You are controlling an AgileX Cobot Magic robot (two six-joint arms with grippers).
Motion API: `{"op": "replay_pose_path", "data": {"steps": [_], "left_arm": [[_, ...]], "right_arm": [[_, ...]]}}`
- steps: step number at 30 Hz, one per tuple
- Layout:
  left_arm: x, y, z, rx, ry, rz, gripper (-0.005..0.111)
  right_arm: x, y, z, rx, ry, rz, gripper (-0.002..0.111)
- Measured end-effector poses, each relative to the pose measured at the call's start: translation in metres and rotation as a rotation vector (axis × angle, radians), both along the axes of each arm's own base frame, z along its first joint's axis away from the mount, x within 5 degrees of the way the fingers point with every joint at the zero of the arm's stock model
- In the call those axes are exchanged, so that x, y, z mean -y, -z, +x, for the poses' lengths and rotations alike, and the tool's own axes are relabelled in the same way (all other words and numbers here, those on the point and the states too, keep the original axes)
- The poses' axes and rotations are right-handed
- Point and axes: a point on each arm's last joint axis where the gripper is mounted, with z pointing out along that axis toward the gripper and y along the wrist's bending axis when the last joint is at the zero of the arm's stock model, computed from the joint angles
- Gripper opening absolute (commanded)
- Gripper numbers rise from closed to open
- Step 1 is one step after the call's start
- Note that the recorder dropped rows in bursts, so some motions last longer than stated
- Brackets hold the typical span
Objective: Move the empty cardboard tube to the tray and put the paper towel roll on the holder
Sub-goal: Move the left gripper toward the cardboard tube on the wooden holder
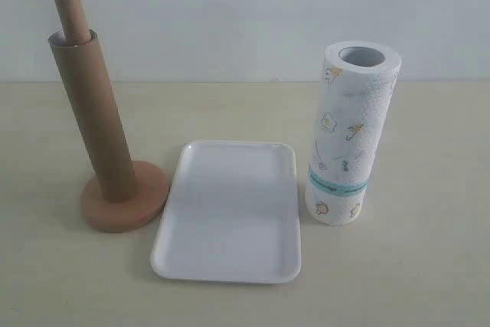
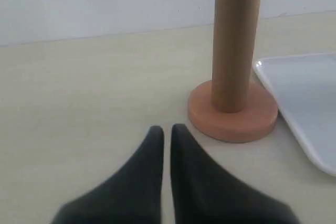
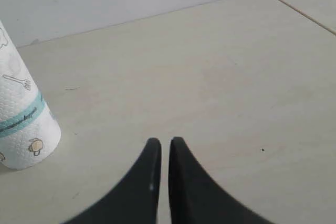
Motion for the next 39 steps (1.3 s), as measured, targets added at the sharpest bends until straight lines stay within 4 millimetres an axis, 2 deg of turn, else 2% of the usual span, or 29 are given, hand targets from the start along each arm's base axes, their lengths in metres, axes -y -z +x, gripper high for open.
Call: {"op": "replay_pose_path", "data": {"steps": [4,7,9,12,14,16,19,23,27,30,32,33,35,39], "left_arm": [[-0.001,-0.001,0.000,0.011,0.002,0.047,0.004],[-0.002,-0.009,0.002,0.118,0.010,0.186,0.004],[-0.002,-0.024,0.003,0.283,0.010,0.221,0.004],[0.001,-0.058,-0.005,0.674,-0.003,0.200,0.004],[0.002,-0.078,-0.017,0.925,0.002,0.108,0.004],[0.002,-0.089,-0.026,1.068,0.043,-0.046,0.004],[0.003,-0.098,-0.037,1.174,0.174,-0.375,0.004],[0.002,-0.109,-0.044,1.224,0.236,-0.487,0.004],[0.002,-0.139,-0.041,1.166,0.215,-0.491,0.004],[0.002,-0.154,-0.022,0.989,0.159,-0.486,0.004],[0.003,-0.157,-0.004,0.856,0.121,-0.483,0.004],[0.004,-0.152,0.018,0.716,0.084,-0.476,0.004],[0.005,-0.137,0.047,0.530,0.040,-0.489,0.004],[0.008,-0.105,0.089,0.259,-0.028,-0.487,0.004]], "right_arm": [[0.000,0.000,0.000,0.000,0.000,0.000,0.005],[0.000,0.000,0.000,0.000,0.000,0.000,0.005],[0.000,0.000,0.000,0.000,0.000,0.000,0.005],[0.000,0.000,0.000,0.000,0.000,0.000,0.005],[0.000,0.000,0.000,0.000,0.000,0.000,0.005],[0.000,0.000,0.000,0.000,0.000,0.000,0.005],[0.000,0.000,0.000,0.000,0.000,0.000,0.005],[0.000,0.000,0.000,0.000,0.000,0.000,0.005],[0.000,0.000,0.000,0.000,0.000,0.000,0.005],[0.000,0.000,0.000,0.000,0.000,0.000,0.005],[0.000,0.000,0.000,0.000,0.000,0.000,0.005],[0.000,0.000,0.000,0.000,0.000,0.000,0.005],[0.000,0.000,0.000,0.000,0.000,0.000,0.005],[0.000,0.000,0.000,0.000,0.000,0.000,0.005]]}}
